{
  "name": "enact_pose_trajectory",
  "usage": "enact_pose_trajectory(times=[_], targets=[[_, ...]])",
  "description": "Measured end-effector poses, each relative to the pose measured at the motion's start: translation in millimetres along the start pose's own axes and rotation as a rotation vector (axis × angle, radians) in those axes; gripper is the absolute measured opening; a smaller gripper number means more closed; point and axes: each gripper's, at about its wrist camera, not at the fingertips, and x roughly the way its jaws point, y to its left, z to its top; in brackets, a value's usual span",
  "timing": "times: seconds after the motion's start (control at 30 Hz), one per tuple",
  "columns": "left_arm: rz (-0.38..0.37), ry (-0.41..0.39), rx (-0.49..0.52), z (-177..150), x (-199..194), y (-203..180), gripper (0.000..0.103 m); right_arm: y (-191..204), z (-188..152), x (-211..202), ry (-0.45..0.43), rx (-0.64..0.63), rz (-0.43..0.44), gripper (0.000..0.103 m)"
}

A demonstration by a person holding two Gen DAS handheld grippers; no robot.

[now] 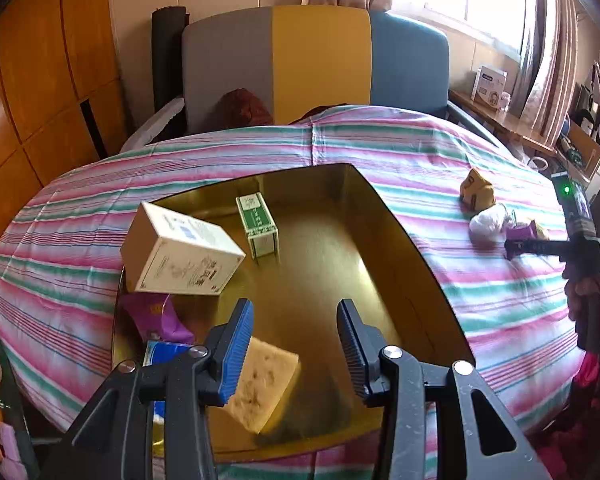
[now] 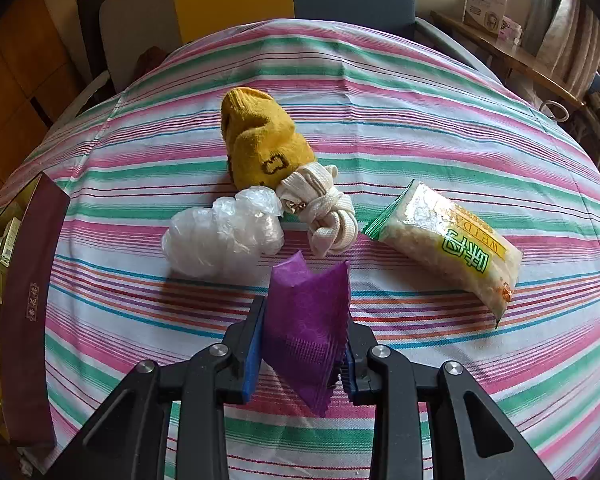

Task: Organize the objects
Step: 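Carry the purple packet into the gold tray and open the right gripper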

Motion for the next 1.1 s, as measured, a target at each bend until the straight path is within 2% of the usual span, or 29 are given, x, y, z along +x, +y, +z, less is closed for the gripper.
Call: enact_pose_trajectory(times=[0.6, 1.1], targets=[[0.003, 0.023, -0.044, -12.3, -2.9, 15.2, 0.043, 1.6, -1.9, -0.2, -0.017, -0.008, -0.025, 0.032], [0.004, 0.025, -0.097, -24.0, -5.3, 42.9, 0.043, 6.7, -6.0, -9.1, -0.026, -0.014, -0.059, 0.031]])
